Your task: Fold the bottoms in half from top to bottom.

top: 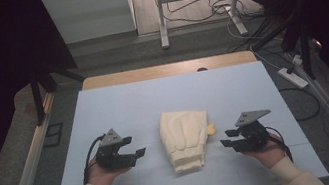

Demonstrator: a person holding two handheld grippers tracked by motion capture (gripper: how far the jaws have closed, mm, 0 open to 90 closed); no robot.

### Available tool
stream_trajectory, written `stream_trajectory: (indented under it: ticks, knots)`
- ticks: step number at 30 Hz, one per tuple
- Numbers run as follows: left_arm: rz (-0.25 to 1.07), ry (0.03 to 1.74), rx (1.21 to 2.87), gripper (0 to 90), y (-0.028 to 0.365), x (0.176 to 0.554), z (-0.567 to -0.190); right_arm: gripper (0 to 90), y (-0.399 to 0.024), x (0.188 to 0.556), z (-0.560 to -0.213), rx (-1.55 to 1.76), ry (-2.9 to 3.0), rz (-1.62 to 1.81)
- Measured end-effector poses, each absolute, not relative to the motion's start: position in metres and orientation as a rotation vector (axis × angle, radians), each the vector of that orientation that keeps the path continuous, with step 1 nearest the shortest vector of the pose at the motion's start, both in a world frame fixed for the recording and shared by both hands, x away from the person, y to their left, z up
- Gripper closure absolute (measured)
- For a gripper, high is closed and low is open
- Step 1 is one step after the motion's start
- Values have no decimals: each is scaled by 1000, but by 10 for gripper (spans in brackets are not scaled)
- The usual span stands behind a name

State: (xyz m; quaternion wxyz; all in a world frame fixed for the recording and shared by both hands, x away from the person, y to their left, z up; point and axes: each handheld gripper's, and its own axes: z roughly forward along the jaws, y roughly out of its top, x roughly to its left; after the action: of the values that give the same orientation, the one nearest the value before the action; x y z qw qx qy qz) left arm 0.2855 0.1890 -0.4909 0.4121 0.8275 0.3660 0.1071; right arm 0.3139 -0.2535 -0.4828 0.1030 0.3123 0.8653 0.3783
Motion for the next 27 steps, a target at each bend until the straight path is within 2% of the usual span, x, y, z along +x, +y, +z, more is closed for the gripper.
stream_trajectory:
  ticks: [2, 7, 14, 27]
  knots:
    - [273, 924, 2079, 287, 193, 281, -491, 479, -260, 313, -483, 938, 2533, 1115]
    - [278, 929, 2067, 283, 201, 273, -492, 437, -277, 310, -485, 986, 2494, 1114]
    - [280, 944, 2050, 274, 209, 267, -492, 418, -294, 307, -489, 1031, 2472, 1097]
    - [273, 938, 2058, 273, 208, 268, -494, 400, -291, 308, -491, 1012, 2487, 1069]
